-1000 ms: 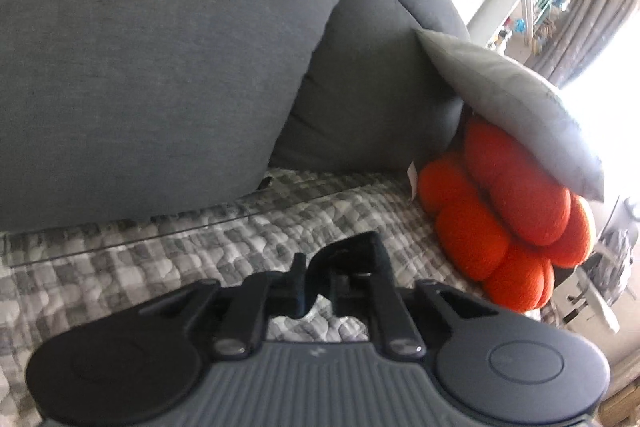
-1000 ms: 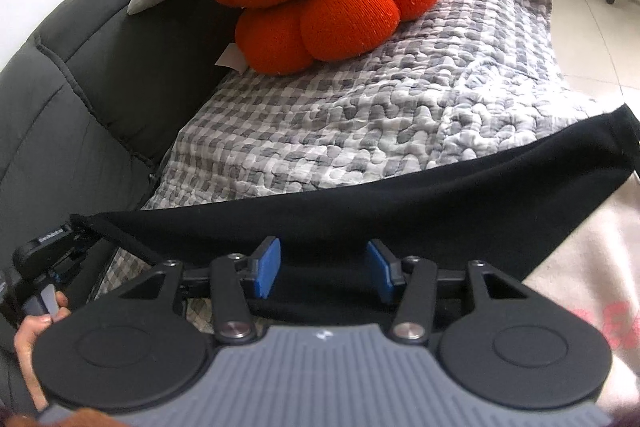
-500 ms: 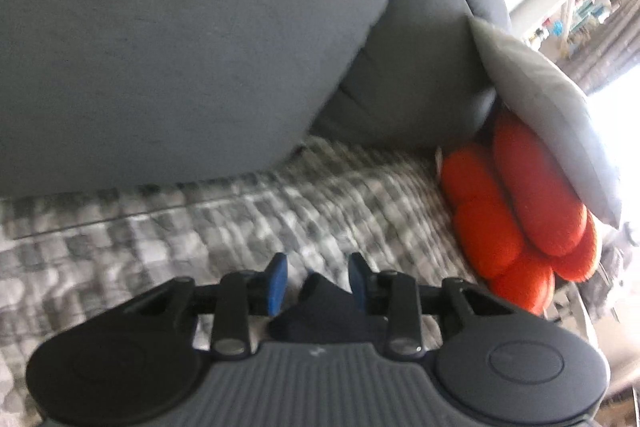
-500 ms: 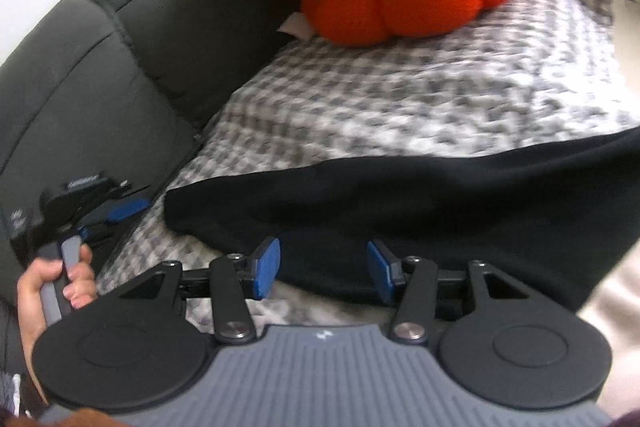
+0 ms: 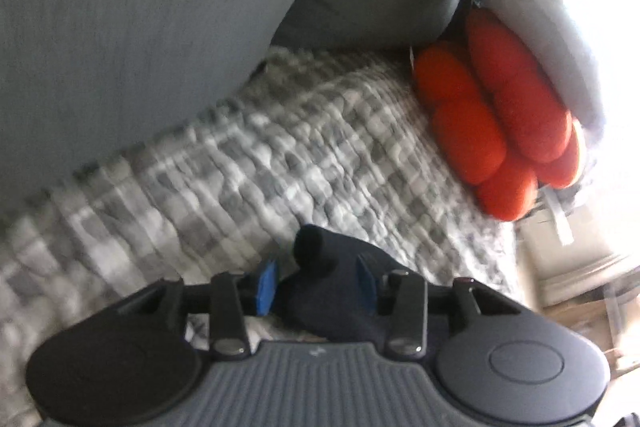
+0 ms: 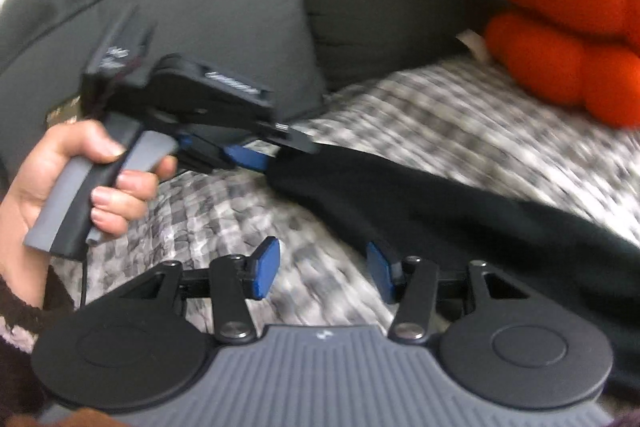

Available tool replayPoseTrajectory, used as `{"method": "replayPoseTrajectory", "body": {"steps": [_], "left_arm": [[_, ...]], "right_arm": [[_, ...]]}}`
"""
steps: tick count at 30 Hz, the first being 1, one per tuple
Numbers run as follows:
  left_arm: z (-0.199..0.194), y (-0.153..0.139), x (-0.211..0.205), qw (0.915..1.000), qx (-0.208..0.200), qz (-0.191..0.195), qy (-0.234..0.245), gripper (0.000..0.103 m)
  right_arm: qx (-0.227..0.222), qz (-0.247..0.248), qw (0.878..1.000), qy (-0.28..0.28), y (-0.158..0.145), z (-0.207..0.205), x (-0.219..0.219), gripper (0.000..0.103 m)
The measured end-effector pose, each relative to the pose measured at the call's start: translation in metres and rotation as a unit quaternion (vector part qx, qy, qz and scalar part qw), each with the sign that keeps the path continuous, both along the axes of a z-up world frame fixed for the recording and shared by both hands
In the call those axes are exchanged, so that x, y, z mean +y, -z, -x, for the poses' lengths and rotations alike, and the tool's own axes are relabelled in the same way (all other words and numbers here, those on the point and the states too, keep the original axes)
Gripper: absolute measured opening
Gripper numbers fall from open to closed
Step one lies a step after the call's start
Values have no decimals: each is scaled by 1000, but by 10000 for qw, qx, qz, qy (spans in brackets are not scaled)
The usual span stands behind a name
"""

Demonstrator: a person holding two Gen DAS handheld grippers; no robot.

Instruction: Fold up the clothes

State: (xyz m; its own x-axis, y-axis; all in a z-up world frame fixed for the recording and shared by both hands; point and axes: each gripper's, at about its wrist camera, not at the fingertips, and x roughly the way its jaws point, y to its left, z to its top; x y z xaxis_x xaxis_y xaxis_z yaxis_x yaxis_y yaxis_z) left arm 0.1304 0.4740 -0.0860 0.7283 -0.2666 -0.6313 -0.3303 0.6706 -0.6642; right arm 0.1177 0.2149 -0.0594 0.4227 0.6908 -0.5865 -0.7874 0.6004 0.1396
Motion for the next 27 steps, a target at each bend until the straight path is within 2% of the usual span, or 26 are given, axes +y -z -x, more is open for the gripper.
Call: {"method": "replayPoseTrajectory", "body": {"steps": [6, 10, 12, 16, 17, 18, 20, 24, 27], "left_arm": [[2, 12, 13, 9981, -222, 580, 58, 43], [2, 15, 14, 9974, -278, 664, 35, 43], [2, 16, 16, 9970, -313, 704, 60, 43], [3, 18, 18, 9961, -352, 799, 93, 43], [3, 18, 19, 9959, -360, 820, 94, 44], [4, 18, 19, 9957, -368, 839, 96, 45], [3, 19, 19, 9956, -377, 848, 125, 48], [2, 17, 15, 9956, -412, 794, 271, 57], [1, 17, 13, 9957, -419, 779, 275, 57]], "right_arm": [[-592, 375, 9968, -378, 14, 2, 40, 47], [-1168, 737, 9890, -538, 16, 3, 64, 47], [-1304, 862, 9861, -559, 18, 1, 74, 47], [-1209, 989, 9866, -476, 25, -12, 86, 41], [-1211, 966, 9869, -452, 26, -13, 86, 30], [-1213, 944, 9872, -429, 27, -15, 86, 14], [-1155, 859, 9889, -375, 28, -18, 85, 5], [-711, 462, 9959, -310, 20, -23, 70, 4], [-351, 122, 9986, -377, 11, -20, 58, 4]]}}
